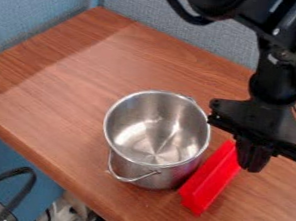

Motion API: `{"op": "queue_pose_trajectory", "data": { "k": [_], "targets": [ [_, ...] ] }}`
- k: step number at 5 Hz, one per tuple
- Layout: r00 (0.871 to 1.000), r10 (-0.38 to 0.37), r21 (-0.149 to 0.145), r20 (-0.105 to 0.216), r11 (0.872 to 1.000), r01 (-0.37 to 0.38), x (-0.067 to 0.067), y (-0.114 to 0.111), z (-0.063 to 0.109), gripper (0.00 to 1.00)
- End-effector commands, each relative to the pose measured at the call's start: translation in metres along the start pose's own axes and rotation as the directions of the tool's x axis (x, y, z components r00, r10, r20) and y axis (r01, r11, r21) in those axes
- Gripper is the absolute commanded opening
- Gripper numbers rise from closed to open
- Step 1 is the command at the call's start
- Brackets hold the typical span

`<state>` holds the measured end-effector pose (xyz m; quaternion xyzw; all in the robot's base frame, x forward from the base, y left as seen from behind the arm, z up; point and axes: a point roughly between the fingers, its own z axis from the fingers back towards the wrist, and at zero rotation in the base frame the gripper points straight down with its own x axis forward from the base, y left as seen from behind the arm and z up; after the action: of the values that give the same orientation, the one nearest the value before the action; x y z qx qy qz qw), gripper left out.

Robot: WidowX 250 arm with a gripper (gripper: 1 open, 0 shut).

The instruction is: Move the red object from the metal pot to the table

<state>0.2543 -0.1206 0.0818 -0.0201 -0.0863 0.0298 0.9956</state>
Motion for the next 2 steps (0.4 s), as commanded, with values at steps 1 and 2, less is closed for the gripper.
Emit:
{"op": "queue_pose_trajectory", "data": {
  "k": [1, 2],
  "targets": [
    [0.998, -0.052, -0.030, 0.038, 0.998, 0.053, 0.0086, -0.0123, 0.0027, 0.00],
    [0.996, -0.081, -0.042, 0.043, 0.996, 0.083, 0.0137, -0.0140, 0.0030, 0.00]
  ]
}}
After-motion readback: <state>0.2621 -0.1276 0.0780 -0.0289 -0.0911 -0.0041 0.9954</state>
